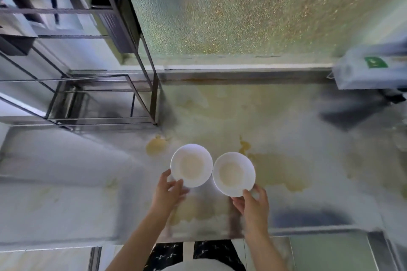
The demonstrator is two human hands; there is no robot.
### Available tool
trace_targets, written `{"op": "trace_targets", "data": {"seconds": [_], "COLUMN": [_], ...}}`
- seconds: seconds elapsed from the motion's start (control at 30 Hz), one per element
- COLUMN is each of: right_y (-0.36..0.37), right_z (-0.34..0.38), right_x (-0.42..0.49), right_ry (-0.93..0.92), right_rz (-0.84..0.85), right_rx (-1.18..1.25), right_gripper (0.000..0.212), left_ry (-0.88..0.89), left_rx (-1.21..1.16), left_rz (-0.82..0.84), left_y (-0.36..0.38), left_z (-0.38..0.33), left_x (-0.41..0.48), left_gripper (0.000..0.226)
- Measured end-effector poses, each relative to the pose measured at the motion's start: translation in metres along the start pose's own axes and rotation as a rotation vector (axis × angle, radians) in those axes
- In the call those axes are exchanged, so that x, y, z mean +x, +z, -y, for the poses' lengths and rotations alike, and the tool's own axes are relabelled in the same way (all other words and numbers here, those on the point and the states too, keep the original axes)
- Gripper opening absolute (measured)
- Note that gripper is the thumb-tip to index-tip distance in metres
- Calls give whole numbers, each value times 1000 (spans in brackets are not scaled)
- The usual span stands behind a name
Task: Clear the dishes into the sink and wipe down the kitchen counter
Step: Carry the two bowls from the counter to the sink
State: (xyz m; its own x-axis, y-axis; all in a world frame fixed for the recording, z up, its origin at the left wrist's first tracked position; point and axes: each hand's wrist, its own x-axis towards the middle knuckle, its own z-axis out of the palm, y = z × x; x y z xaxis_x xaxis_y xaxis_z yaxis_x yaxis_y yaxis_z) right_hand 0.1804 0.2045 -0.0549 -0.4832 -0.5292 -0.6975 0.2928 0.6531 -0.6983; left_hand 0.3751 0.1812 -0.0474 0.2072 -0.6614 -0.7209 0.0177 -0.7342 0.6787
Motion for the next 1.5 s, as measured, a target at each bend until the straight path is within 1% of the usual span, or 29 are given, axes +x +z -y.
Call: {"op": "trace_targets", "data": {"seconds": [0.1,0.13,0.3,0.4,0.57,0.77,0.9,1.13,1.3,1.4,1.5], "right_y": [2,3,5,4,-8,-44,-84,-147,-194,-224,-254], "right_z": [-2,-2,10,18,10,-37,-79,-170,-240,-280,-315], "right_x": [1,0,-11,-23,-54,-112,-162,-256,-322,-365,-406], "right_ry": [15,17,4,-16,-14,-5,-19,43,37,51,42], "right_rz": [-38,-41,-47,-92,-263,-548,-761,-1046,-1185,-1250,-1307], "right_rx": [48,66,142,187,218,460,608,861,1077,1086,1149], "right_gripper": [29,29,28,29,33,30,28,26,25,23,21], "left_ry": [-46,-52,-23,23,70,105,129,224,207,208,211], "left_rx": [-180,-205,-196,-149,4,253,423,698,822,875,935], "left_rz": [30,29,87,144,303,602,777,1071,1241,1302,1354], "left_y": [3,3,-3,-9,-13,21,50,89,108,113,115], "left_z": [-3,-4,-14,-24,-28,-12,14,84,156,201,248], "left_x": [2,2,8,9,12,-12,-57,-158,-236,-283,-331], "left_gripper": [38,39,40,44,43,41,38,41,36,37,39]}}
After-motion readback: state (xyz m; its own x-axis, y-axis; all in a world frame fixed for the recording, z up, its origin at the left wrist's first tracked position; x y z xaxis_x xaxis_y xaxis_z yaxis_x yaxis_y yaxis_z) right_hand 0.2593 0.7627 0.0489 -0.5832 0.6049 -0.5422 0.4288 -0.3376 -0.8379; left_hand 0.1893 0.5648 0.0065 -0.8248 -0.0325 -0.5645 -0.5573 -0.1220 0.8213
